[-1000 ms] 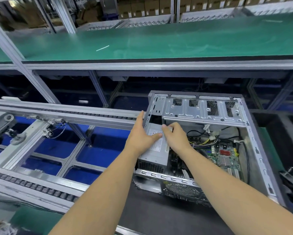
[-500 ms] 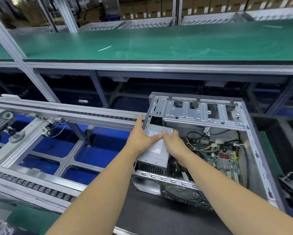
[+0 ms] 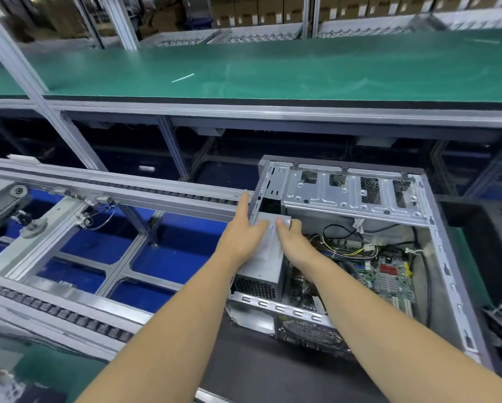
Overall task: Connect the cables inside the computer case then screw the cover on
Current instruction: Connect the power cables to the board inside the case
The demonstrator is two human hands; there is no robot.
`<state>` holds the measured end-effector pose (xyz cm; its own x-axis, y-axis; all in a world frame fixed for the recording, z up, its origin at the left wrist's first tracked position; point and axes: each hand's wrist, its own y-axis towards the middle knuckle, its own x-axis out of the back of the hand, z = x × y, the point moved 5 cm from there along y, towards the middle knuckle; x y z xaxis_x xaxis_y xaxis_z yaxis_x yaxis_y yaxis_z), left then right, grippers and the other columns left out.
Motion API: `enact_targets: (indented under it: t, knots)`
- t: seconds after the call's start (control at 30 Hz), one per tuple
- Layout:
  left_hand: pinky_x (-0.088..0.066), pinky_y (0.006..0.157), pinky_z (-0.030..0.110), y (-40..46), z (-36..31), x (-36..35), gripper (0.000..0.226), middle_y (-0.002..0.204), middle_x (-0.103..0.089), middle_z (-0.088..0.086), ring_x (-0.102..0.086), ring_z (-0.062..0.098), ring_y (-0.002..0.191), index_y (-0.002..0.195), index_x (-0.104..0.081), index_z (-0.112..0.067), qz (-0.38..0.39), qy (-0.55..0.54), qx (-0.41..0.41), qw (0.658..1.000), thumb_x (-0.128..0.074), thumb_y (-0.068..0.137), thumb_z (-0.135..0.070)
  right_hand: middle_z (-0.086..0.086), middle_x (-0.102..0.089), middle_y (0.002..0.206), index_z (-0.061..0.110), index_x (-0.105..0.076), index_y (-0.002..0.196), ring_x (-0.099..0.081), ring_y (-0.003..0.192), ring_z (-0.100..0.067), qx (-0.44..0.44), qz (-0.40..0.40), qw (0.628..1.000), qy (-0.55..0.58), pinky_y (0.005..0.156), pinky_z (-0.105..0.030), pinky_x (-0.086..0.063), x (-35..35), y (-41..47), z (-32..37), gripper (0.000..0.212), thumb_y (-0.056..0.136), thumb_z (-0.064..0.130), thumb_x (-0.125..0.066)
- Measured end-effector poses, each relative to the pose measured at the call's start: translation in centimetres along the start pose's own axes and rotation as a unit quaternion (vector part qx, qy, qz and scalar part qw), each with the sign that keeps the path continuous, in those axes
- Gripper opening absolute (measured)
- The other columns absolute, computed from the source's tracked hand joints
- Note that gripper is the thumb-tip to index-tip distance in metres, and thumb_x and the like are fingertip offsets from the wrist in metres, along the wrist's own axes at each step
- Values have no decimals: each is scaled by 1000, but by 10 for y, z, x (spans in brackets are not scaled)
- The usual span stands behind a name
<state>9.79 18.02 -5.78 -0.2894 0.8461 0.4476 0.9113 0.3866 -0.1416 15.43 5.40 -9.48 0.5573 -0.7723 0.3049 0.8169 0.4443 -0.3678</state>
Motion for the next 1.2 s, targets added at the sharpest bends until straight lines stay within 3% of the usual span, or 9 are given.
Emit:
enact_targets:
  t: [0.1,0.27,0.37,0.5,0.63,0.93,1.03,1.13,1.2]
  knots:
    - [-32,105,36,-1,-1,-2,78,159,-30,-13,-36,14,140,152,-6,-52,-3,0,23,1000,-44,85,-64,-9,-51,136,15,-23,142,-50,111,-21,18,21,999,-40,91,-39,-39,11,-2,0,61,102,61,-27]
    - [-24,116,38,2,0,-4,83,161,-25,-14,-26,12,147,156,-16,-41,7,-11,20,1000,-45,83,-71,-1,-59,85,20,-42,114,-59,82,-21,70,72,970,-220,64,-34,-38,16,-7,-8,53,97,68,-25]
    - [-23,113,34,2,2,-5,82,161,-24,-15,-25,11,147,156,-16,-41,4,-6,19,1000,-48,85,-68,6,-64,103,29,-57,108,-61,98,-14,67,81,980,-168,84,-34,-46,15,-5,-6,55,92,72,-27]
    - [-25,112,35,4,2,-4,75,161,-25,-12,-27,14,147,157,-15,-39,-9,35,8,999,-46,92,-61,34,-56,127,57,-63,115,-50,122,6,53,131,989,-47,101,-28,-37,8,-8,-7,40,92,75,-36]
    - [-27,112,36,4,3,-5,72,161,-27,-8,-29,17,146,157,-13,-38,-8,59,8,998,-43,95,-59,12,-50,144,29,-52,144,-44,132,-8,72,100,991,-60,102,-28,-30,12,-3,-6,66,96,71,-33]
    - [-27,115,39,4,2,-5,79,161,-26,-12,-27,17,147,156,-12,-41,0,63,16,998,-45,89,-67,11,-46,153,32,-49,146,-40,136,-5,70,134,987,-61,114,-35,-29,10,-3,-11,65,95,69,-33]
    - [-34,105,34,1,-1,-5,81,157,-33,-14,-35,16,142,153,-14,-43,-6,69,-5,998,-49,84,-67,13,-42,156,35,-45,149,-36,140,-5,40,157,987,-17,114,-36,-29,7,-5,-9,69,93,73,-31]
    - [-39,104,41,-1,-5,-6,83,159,-30,-10,-37,21,141,152,-12,-46,-18,156,-4,988,-45,82,-75,14,-37,158,37,-41,151,-31,147,-11,35,171,984,-32,119,-40,-26,5,-8,-9,76,90,80,-24]
    - [-41,105,50,-4,-10,-8,83,163,-21,-8,-32,25,143,152,-13,-47,-25,244,-16,969,-34,80,-84,9,-49,150,31,-51,145,-41,141,-15,71,115,987,-86,107,-31,-35,13,-9,-6,70,97,72,-21]
